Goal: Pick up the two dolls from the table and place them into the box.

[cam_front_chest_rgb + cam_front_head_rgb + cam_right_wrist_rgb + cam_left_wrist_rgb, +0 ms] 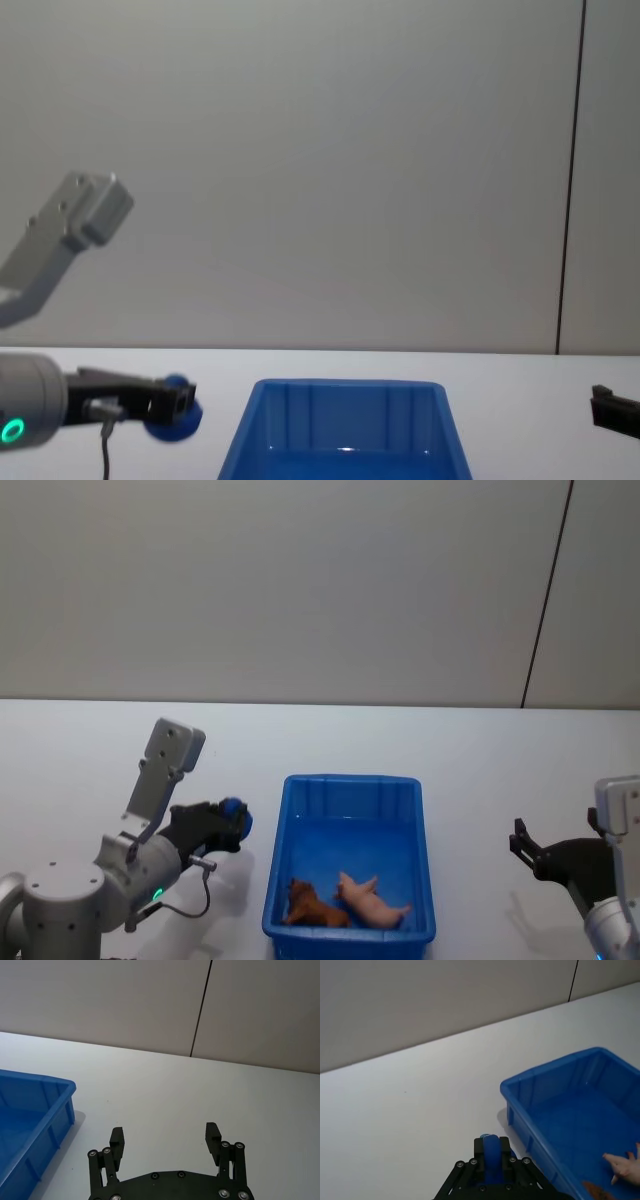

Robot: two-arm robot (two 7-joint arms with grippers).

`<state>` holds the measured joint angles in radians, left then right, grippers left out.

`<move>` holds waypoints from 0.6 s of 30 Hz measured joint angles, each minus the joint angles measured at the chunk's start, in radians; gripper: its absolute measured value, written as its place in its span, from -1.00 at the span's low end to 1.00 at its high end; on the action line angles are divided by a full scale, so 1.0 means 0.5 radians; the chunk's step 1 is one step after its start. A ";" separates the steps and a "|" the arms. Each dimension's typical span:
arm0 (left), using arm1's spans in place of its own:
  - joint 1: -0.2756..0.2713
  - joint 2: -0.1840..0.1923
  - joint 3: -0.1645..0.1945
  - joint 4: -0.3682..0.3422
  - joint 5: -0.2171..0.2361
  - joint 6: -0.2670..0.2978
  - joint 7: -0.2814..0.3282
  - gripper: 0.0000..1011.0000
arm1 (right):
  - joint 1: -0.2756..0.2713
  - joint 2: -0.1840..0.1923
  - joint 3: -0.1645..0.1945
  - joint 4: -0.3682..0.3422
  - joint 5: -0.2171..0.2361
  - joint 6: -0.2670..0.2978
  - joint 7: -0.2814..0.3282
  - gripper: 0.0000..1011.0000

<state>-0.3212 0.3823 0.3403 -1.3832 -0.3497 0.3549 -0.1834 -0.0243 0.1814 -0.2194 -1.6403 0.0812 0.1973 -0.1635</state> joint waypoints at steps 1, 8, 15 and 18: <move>0.000 0.001 -0.001 -0.011 0.001 -0.004 -0.003 -0.67 | 0.000 0.000 0.000 0.000 0.000 0.000 0.000 0.98; -0.018 0.011 -0.011 -0.099 0.030 -0.067 -0.096 -0.74 | 0.000 0.000 0.000 0.000 0.000 0.000 0.000 0.98; -0.046 0.011 -0.012 -0.137 0.044 -0.124 -0.238 -0.82 | 0.000 0.000 0.000 0.000 0.000 0.000 0.000 0.98; -0.062 0.008 -0.010 -0.143 0.044 -0.159 -0.332 -0.85 | 0.000 0.000 0.000 0.000 0.000 0.000 0.000 0.98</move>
<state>-0.3523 0.3861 0.3354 -1.4546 -0.3276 0.2753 -0.3495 -0.0243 0.1814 -0.2194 -1.6403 0.0812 0.1973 -0.1635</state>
